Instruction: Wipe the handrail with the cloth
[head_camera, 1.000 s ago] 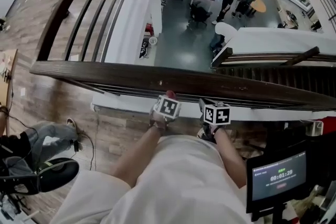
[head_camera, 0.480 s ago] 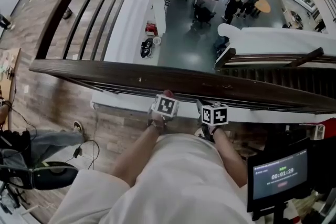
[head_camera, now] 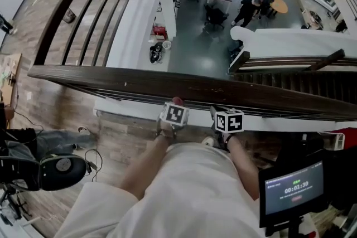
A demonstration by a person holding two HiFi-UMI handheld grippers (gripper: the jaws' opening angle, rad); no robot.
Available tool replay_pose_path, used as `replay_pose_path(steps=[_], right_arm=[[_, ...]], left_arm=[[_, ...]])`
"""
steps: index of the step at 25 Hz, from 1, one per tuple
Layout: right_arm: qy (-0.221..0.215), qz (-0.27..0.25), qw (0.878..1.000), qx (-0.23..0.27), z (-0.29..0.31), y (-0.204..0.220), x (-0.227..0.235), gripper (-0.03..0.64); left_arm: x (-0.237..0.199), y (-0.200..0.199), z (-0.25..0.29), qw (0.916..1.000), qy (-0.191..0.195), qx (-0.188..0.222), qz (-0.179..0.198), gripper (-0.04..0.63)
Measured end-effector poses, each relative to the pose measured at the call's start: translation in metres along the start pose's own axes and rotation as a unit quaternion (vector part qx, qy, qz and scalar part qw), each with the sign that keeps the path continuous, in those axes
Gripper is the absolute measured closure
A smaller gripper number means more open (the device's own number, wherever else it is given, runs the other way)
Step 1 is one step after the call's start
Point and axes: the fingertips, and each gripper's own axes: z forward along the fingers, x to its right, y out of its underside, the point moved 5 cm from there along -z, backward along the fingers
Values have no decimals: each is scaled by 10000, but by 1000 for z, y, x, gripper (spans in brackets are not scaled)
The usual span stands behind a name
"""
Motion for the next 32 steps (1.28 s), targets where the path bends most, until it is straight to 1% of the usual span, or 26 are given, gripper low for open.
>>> replay_pose_path(steps=[5, 11, 14, 16, 19, 23, 25, 27, 28, 29, 30, 31, 32], right_arm=[[-51, -7, 10000, -57, -5, 10, 20, 614], [-147, -116, 9997, -173, -22, 10, 50, 614], [-138, -80, 9998, -155, -24, 17, 59, 614], [-137, -43, 9998, -157, -30, 19, 70, 614], [-187, -19, 9997, -155, -36, 23, 85, 614], [-172, 48, 9997, -167, -43, 32, 85, 614], [-101, 101, 9998, -170, -46, 33, 87, 614], [-23, 195, 9997, -146, -49, 34, 91, 614], [22, 242, 9996, -132, -50, 34, 93, 614], [61, 272, 9995, -119, -50, 33, 93, 614], [96, 286, 9995, -109, -49, 32, 92, 614], [124, 294, 9994, -99, -49, 31, 90, 614], [149, 306, 9994, -85, -47, 31, 87, 614]], left_arm=[[21, 3, 11, 9999, 36, -15, -115, 509], [53, -11, 16, 9999, -60, -7, -159, 509], [64, -8, 23, 9999, -10, -17, -156, 509], [80, -11, 26, 9999, 65, -11, -105, 509], [106, -19, 31, 9998, 193, 37, 87, 509], [126, -23, 34, 9977, 458, 77, 491, 509], [141, -27, 36, 9936, 668, 110, 903, 509], [160, -33, 41, 9858, 931, 227, 1380, 509], [166, -35, 44, 9822, 1041, 270, 1539, 509], [168, -36, 46, 9801, 1113, 278, 1621, 509], [168, -36, 48, 9788, 1210, 285, 1627, 509], [166, -35, 50, 9785, 1311, 289, 1565, 509], [158, -33, 50, 9809, 1279, 243, 1448, 509]])
